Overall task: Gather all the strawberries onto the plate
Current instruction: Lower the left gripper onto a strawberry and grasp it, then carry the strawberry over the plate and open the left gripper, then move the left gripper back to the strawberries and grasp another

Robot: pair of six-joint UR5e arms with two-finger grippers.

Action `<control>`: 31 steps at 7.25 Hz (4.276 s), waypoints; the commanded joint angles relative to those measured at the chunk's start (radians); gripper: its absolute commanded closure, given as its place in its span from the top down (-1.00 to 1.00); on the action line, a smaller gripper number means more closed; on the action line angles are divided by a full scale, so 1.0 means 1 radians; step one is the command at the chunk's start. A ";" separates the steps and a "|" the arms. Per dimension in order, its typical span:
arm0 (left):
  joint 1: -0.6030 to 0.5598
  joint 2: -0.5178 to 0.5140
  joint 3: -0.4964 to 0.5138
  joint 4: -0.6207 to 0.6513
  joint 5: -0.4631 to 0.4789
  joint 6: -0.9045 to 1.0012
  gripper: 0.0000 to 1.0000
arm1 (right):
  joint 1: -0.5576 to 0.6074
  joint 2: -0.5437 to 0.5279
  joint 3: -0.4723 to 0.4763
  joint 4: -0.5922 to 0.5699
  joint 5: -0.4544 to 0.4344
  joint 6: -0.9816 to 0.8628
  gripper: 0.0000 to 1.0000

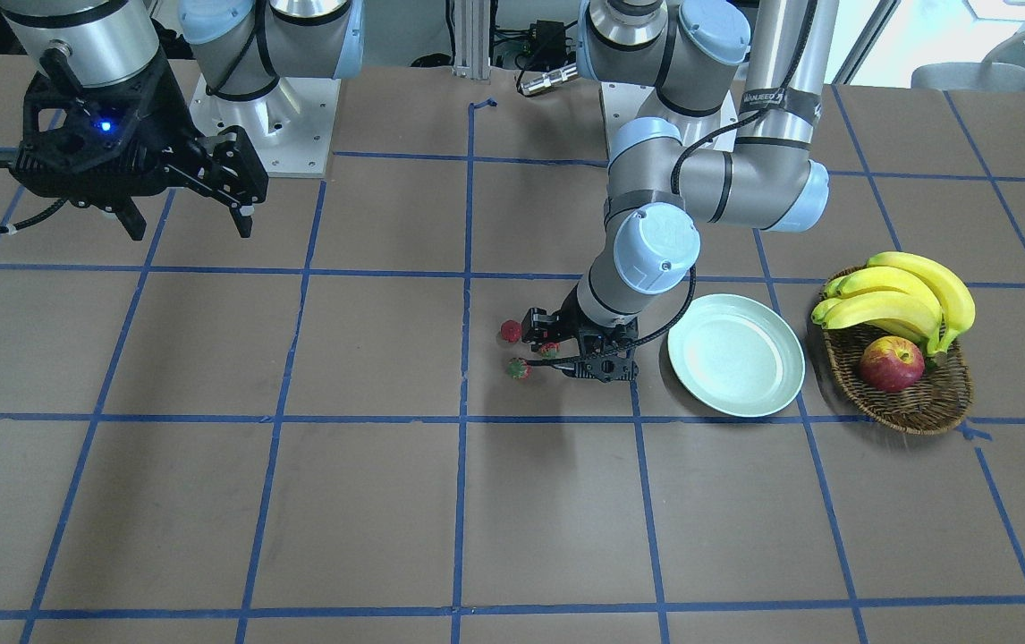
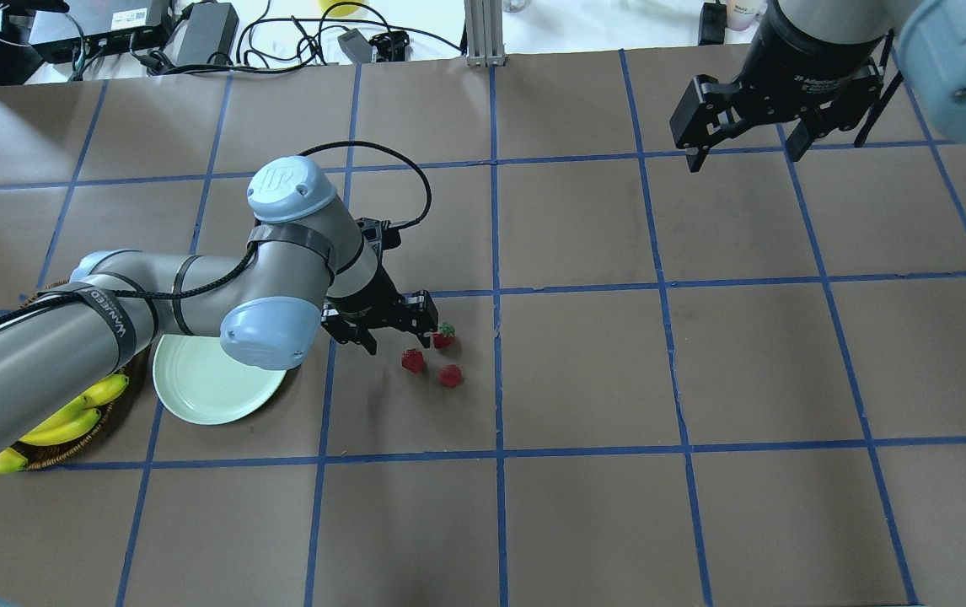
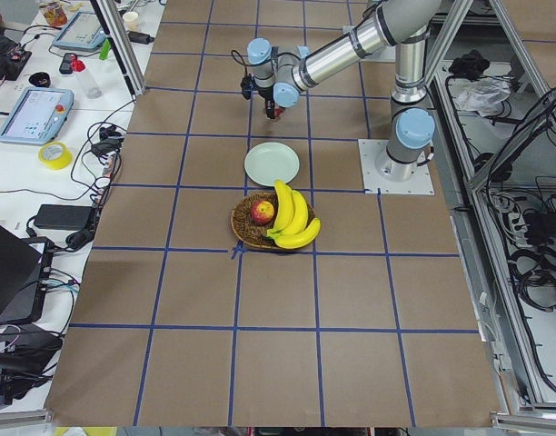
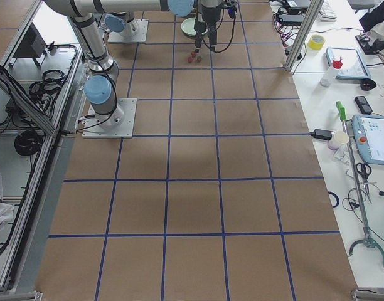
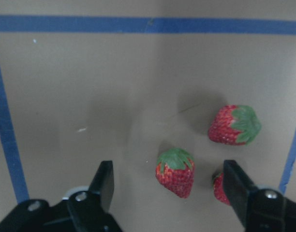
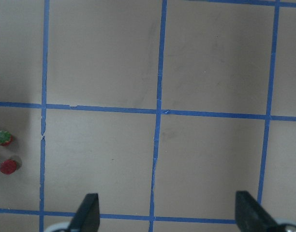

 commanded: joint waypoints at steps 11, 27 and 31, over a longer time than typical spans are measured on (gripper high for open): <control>0.172 0.040 0.225 -0.245 0.168 0.051 -1.00 | 0.000 0.000 0.000 -0.027 0.003 0.000 1.00; 0.336 0.035 0.193 -0.251 0.286 0.201 1.00 | 0.001 0.000 0.000 -0.027 0.005 0.000 1.00; 0.078 0.054 0.212 -0.227 0.176 -0.124 1.00 | 0.001 0.000 0.000 -0.027 0.003 0.000 1.00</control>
